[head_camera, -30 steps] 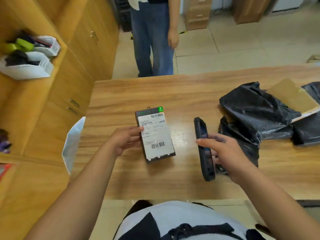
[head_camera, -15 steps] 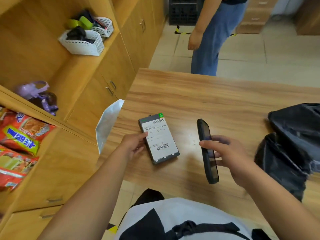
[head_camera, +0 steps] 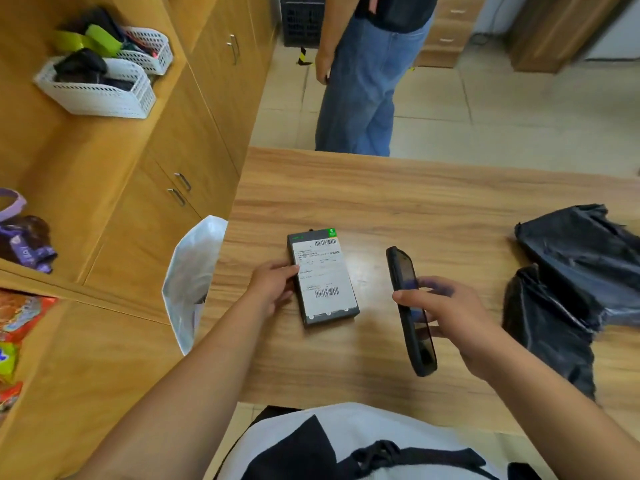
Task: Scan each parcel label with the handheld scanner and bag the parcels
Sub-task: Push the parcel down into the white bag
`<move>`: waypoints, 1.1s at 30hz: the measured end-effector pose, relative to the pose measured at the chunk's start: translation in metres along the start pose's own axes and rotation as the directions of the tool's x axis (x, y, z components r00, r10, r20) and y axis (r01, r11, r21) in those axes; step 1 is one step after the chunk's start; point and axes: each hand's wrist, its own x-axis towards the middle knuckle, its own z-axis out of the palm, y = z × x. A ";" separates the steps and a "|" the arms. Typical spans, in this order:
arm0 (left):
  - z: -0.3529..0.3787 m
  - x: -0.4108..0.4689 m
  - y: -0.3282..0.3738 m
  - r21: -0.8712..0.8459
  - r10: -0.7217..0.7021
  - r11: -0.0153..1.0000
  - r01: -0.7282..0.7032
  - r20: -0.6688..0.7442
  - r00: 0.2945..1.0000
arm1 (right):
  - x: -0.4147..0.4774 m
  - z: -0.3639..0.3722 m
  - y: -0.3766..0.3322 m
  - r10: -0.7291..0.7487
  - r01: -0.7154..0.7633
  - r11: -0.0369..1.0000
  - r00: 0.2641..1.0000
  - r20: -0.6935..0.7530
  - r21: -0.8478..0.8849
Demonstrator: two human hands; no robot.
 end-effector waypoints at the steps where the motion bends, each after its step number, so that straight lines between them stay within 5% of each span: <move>1: 0.001 0.004 0.001 -0.001 0.011 1.000 -0.011 0.012 1.000 | -0.002 0.003 -0.002 0.005 -0.005 1.000 1.000 -0.011 -0.008; 7: -0.003 0.021 0.001 -0.041 0.024 0.999 -0.020 0.082 0.996 | -0.010 0.023 -0.012 0.004 -0.010 0.997 0.997 -0.077 -0.079; 17: -0.010 0.040 0.004 -0.009 0.004 1.000 -0.003 0.160 0.987 | -0.005 0.045 -0.030 0.145 -0.156 0.890 0.988 -0.060 -0.429; 25: -0.009 0.044 0.001 0.145 0.149 0.974 -0.174 0.173 0.974 | -0.004 0.063 -0.040 0.266 -0.198 0.645 0.964 -0.025 -0.738; 33: -0.006 0.042 -0.004 0.252 0.232 0.927 -0.279 0.200 0.952 | -0.002 0.080 -0.051 0.304 -0.193 0.483 0.952 -0.043 -0.854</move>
